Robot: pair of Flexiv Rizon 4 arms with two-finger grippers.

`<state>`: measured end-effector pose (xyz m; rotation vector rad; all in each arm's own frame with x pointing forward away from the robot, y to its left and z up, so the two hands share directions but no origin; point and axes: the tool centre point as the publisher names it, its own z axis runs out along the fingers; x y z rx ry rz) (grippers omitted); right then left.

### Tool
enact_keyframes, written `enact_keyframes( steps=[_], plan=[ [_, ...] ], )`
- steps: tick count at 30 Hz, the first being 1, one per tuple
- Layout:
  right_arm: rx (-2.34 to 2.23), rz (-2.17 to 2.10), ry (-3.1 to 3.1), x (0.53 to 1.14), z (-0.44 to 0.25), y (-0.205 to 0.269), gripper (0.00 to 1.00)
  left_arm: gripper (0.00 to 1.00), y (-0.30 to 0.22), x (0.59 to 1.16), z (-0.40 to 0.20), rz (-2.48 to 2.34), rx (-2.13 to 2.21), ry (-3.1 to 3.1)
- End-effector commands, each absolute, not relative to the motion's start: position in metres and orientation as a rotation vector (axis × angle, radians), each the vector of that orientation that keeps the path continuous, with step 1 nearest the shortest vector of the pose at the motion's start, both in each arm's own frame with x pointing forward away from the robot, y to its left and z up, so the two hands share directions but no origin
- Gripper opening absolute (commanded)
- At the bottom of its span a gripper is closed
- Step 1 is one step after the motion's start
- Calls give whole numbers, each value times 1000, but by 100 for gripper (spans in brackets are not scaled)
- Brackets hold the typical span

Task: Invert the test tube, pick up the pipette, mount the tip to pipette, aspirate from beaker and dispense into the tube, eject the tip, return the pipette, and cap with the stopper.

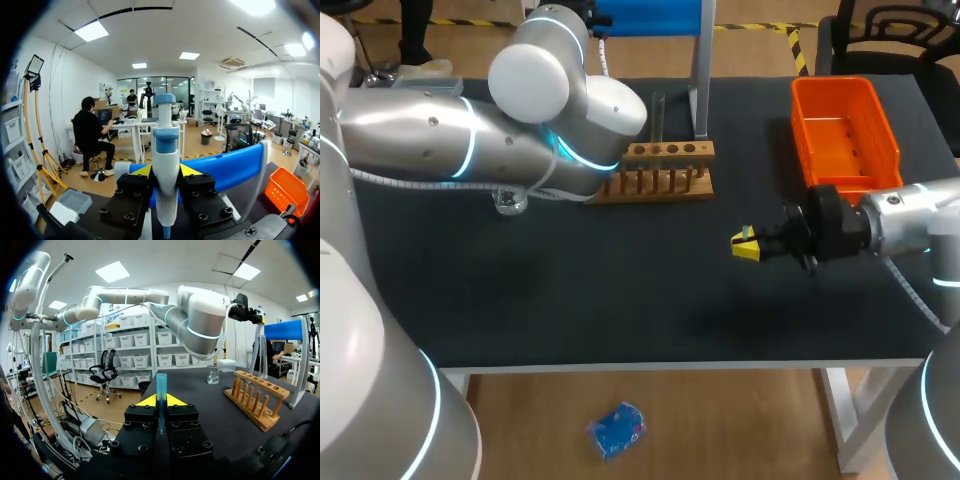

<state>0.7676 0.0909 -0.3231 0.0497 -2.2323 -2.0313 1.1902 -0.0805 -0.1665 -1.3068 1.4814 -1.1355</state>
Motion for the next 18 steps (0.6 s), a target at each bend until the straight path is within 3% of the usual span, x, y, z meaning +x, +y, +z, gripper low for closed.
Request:
enact_keyframes(
  steps=[1,10,18],
  plan=[
    [50,-2031,-2234,767,-323,91,0,0,-79,1186,-160,-1133,-1312,1492],
    [50,-2031,-2234,767,-323,91,0,0,-83,1166,-147,-1190,-1261,1537],
    [50,-2031,-2234,767,-323,91,0,0,-86,1108,-121,-1471,-1087,1742]
  ],
)
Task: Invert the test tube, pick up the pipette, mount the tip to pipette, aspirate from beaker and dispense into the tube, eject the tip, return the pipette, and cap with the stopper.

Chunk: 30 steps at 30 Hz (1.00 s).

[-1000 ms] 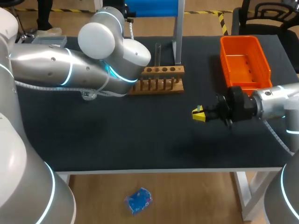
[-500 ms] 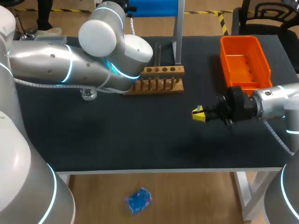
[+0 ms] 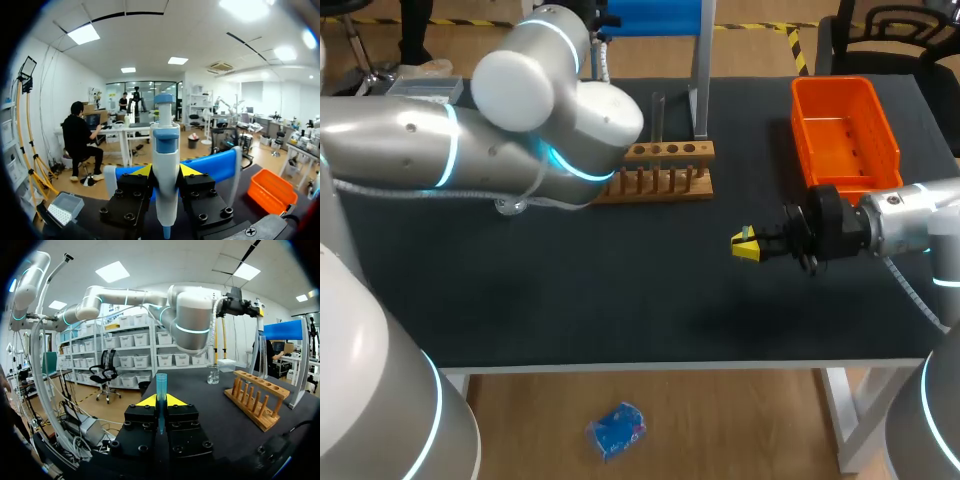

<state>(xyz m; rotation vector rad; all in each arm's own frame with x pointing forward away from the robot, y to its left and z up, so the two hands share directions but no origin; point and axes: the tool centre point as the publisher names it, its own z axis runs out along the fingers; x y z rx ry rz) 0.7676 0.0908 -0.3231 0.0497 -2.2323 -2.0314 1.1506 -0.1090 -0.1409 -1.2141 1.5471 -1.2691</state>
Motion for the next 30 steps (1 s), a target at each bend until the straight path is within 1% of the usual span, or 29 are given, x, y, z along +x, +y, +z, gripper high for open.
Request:
enact_keyframes(
  steps=[1,8,18,26,28,30],
  plan=[
    [50,-2031,-2234,767,-323,91,0,0,-85,1098,-118,-1514,-1032,1795],
    [50,-2031,-2234,767,-323,91,0,0,-88,1033,-103,-1727,-788,2020],
    [50,-2031,-2234,767,-323,91,0,0,-101,952,-100,-1880,-431,2287],
    [50,-2031,-2234,767,-323,91,0,0,-112,888,-93,-2226,-28,2321],
    [50,-2031,-2234,767,-323,91,0,0,-114,875,-91,-2312,49,2297],
    [50,-2031,-2234,767,-323,91,0,0,-115,869,-91,-2300,39,2292]
  ],
)
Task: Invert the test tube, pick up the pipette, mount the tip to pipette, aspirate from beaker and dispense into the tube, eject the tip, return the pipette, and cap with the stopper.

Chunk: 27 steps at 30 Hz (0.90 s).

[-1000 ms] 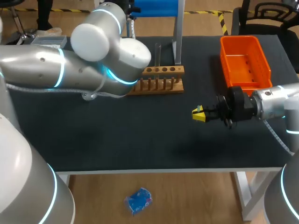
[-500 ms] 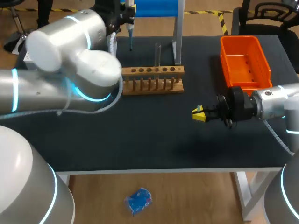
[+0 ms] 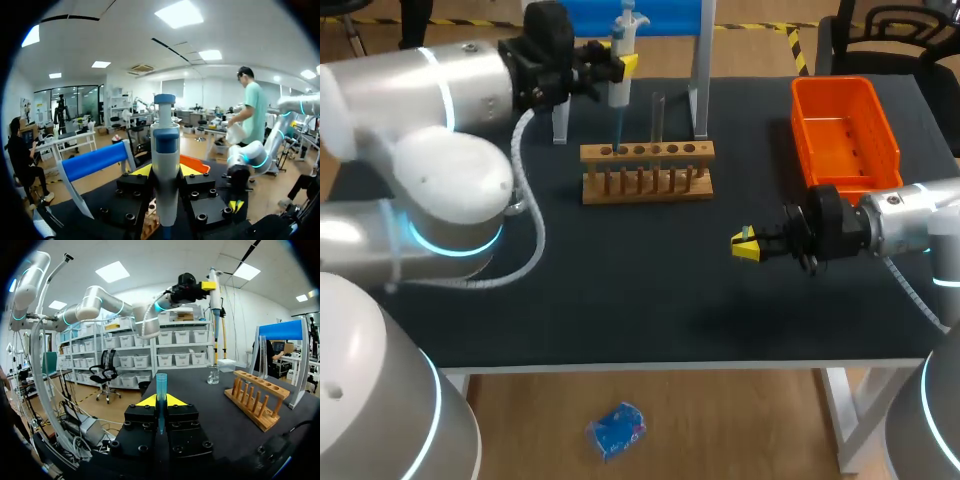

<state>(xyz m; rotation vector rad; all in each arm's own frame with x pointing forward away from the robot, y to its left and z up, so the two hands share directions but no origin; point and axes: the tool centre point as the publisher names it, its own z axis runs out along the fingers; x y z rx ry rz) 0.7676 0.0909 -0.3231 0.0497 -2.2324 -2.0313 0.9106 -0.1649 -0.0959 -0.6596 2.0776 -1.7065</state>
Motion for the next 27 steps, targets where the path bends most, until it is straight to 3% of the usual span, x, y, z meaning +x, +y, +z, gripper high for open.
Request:
enact_keyframes(
  steps=[1,17,27],
  plan=[
    [50,-2031,-2234,767,-323,91,0,0,-115,869,-91,-2300,39,2292],
    [50,-2031,-2234,767,-323,91,0,0,-115,869,-91,-2300,39,2292],
    [50,-2031,-2234,767,-323,91,0,0,-155,803,-90,-2039,255,2425]
  ],
)
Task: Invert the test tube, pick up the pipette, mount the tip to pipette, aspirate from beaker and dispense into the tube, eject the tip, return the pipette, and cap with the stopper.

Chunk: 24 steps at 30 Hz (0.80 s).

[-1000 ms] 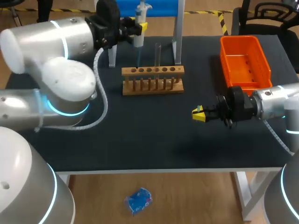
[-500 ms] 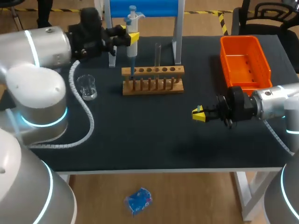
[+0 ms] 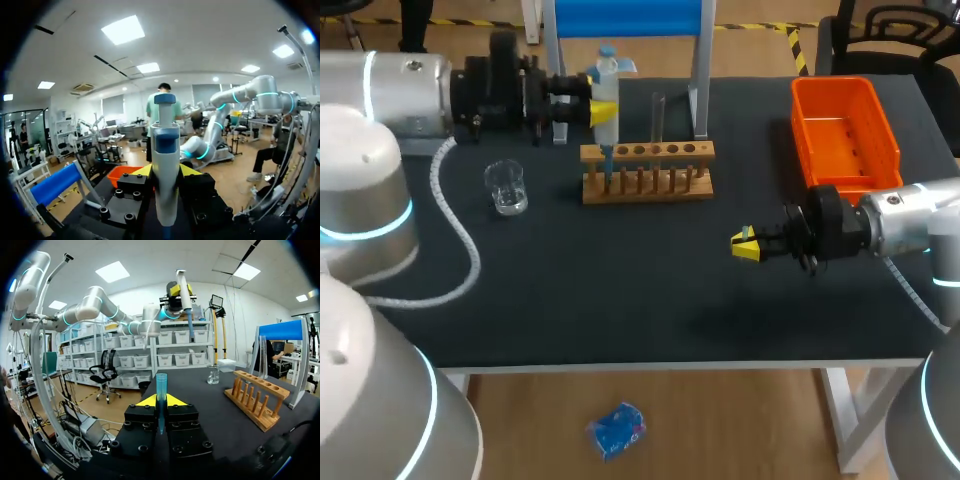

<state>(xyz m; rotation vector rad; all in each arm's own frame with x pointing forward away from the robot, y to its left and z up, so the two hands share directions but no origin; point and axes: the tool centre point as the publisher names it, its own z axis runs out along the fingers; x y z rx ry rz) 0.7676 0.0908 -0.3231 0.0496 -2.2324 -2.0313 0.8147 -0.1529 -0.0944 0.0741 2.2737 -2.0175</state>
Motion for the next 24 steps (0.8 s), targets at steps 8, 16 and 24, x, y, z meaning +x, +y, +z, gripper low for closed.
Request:
enact_keyframes(
  steps=[8,16,24],
  plan=[
    [50,-2031,-2234,767,-323,91,0,0,-177,774,-102,-2112,201,2322],
    [50,-2031,-2234,767,-323,91,0,0,-198,757,-106,-2051,152,2270],
    [50,-2031,-2234,767,-323,91,0,0,-223,736,-94,-1999,131,2261]
  ],
)
